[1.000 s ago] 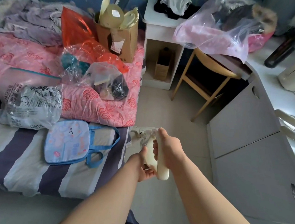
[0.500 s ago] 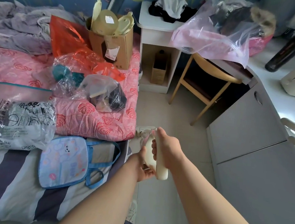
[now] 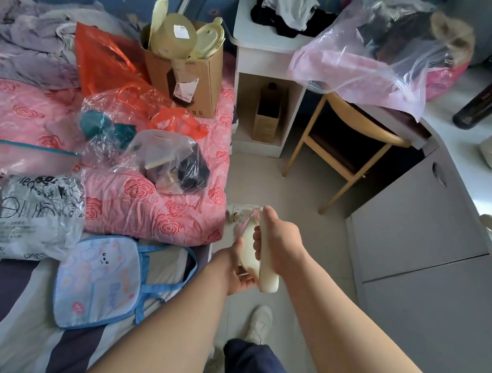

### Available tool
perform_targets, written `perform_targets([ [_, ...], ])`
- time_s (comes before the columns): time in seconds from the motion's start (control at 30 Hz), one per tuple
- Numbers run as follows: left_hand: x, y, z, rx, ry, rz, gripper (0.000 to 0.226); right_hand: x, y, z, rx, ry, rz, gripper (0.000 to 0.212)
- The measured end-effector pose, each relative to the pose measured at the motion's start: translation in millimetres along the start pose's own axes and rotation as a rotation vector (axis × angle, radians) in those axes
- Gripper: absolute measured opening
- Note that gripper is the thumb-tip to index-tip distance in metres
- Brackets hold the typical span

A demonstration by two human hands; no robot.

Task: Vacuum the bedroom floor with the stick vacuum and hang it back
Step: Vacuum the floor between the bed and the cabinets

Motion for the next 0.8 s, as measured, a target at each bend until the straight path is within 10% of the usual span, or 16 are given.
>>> perform_targets([
  [0.8,46.7,-26.4,68.7,0.035,0.051,0.047,0.043,-67.4,-56.8,-11.6,-0.067,0.04,0.03,0.034],
])
Point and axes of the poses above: each hand's wrist, its own y-axis away from the middle knuckle, its own z-axis out of the palm, x = y × z, the point moved 7 cm from there along -y, towards the middle knuckle
